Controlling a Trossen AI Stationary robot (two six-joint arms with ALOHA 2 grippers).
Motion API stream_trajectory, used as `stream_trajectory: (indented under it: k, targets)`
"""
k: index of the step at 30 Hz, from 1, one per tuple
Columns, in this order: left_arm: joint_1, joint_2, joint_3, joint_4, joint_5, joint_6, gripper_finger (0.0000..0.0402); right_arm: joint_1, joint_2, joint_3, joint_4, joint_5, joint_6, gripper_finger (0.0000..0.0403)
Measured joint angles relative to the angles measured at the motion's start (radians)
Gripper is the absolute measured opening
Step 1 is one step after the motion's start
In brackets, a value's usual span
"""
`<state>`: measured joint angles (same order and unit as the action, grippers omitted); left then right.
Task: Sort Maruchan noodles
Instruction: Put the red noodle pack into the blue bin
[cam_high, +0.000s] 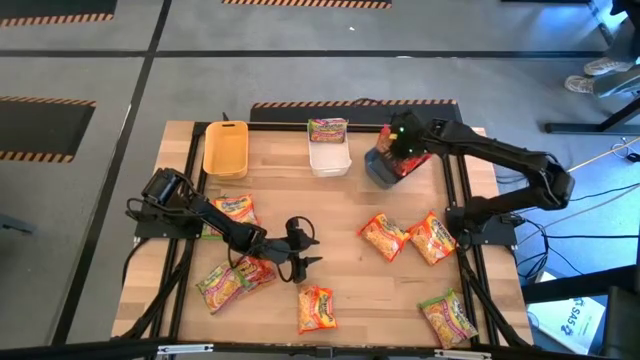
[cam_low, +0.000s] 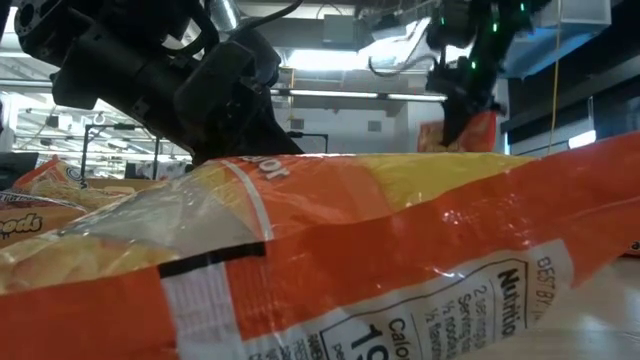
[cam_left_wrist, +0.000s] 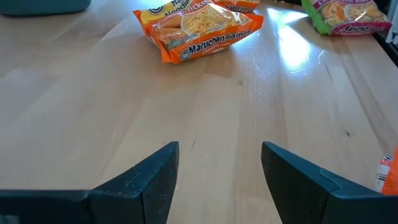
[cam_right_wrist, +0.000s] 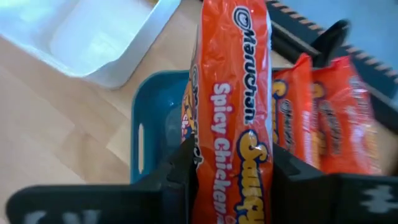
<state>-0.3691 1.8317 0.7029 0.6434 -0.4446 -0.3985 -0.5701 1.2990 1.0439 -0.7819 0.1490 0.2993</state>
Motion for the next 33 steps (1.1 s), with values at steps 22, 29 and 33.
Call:
stream_trajectory:
  k: [22,29,33]
  targets:
    - [0.0,0.001,0.0,0.0,0.013,-0.002,0.0223,-0.15,0.002,-0.294,0.312,-0.141,-0.061,0.0148]
    - [0.0,0.001,0.0,0.0,0.019,-0.001,0.0223,-0.15,0.001,-0.274,0.28,-0.137,-0.085,0.0236]
    - [0.0,0.0,0.0,0.0,0.022,0.009,0.0223,-0.125,-0.024,-0.18,0.181,-0.14,-0.099,0.0256]
